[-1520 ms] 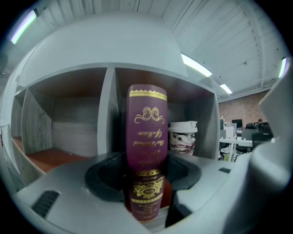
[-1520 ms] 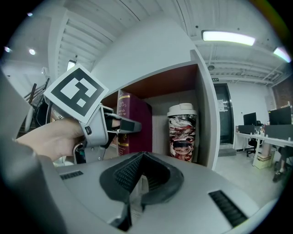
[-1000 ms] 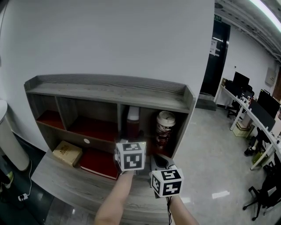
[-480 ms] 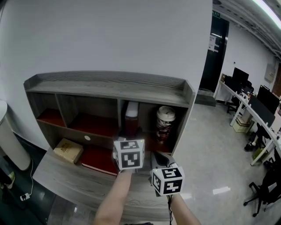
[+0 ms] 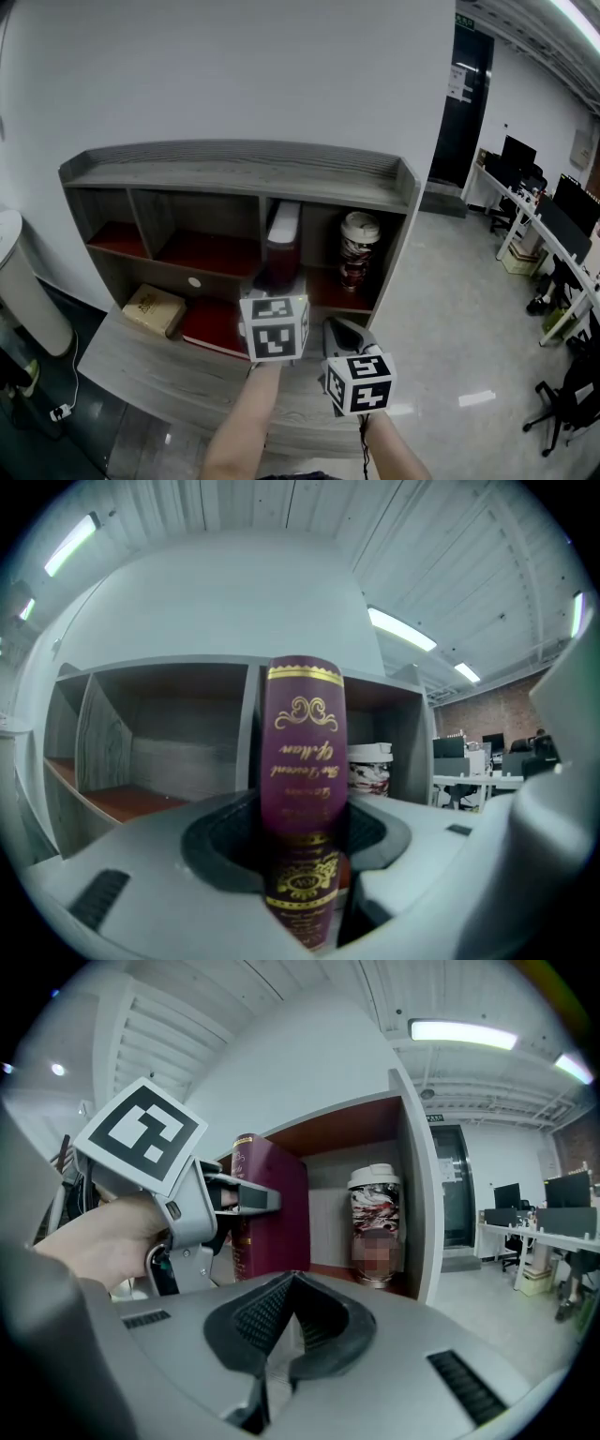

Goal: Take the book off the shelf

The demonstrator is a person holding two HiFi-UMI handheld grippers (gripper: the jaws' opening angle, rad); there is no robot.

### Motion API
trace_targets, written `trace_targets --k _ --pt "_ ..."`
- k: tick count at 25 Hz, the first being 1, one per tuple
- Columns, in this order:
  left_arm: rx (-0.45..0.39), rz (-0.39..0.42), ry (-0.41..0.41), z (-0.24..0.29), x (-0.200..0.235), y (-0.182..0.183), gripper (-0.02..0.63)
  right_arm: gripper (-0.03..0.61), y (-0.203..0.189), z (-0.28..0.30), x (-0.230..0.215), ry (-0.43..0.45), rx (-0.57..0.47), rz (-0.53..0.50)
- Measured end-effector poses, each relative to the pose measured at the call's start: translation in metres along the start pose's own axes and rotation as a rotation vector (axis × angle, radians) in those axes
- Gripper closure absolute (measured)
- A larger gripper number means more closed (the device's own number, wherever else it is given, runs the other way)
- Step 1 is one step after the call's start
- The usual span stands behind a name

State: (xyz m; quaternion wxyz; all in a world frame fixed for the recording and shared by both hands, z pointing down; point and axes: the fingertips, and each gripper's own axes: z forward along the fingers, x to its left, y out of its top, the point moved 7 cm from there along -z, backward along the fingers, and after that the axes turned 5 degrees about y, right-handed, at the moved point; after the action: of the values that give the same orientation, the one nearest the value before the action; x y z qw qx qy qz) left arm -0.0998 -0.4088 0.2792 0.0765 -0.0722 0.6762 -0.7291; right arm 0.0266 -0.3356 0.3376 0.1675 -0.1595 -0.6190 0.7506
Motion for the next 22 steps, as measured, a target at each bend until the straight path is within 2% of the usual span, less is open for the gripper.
trace_targets --k 22 --pt "-0.010 -0.016 -0.031 -0.066 -0.014 -0.001 0.394 0.571 -0.007 -0.043 0.015 0.026 -0.004 0.004"
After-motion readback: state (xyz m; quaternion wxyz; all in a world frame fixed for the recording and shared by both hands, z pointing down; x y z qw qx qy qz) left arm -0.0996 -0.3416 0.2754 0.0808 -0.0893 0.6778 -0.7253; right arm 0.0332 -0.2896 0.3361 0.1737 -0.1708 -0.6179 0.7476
